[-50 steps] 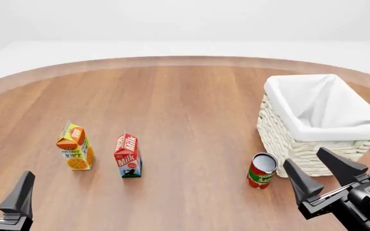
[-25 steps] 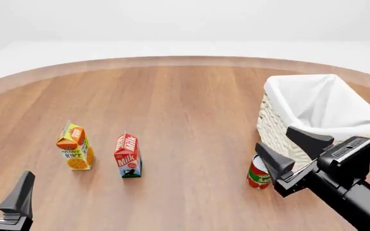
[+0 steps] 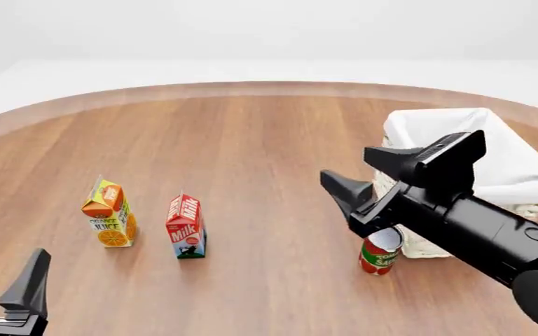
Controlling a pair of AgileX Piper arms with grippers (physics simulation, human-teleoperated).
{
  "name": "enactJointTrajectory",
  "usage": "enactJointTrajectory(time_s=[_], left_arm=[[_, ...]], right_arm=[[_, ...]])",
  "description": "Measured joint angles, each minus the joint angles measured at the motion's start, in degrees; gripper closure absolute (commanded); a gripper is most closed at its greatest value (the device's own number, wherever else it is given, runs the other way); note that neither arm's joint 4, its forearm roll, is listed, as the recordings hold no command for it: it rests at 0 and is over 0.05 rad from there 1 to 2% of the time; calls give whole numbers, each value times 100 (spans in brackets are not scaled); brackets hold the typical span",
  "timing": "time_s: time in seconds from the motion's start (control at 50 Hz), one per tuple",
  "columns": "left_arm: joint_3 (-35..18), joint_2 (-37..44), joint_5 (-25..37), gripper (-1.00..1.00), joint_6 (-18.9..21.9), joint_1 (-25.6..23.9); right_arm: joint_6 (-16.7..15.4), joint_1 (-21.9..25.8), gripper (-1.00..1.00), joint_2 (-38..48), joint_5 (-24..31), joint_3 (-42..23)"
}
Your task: Pick the milk and place it in the basket.
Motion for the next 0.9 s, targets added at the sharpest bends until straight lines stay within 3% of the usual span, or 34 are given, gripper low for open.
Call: enactJointTrajectory(time_s=[0.9], left_arm=[[0,0,0,-100,0,0]], right_arm=[[2123,298,-100,1542,1349,-2459]])
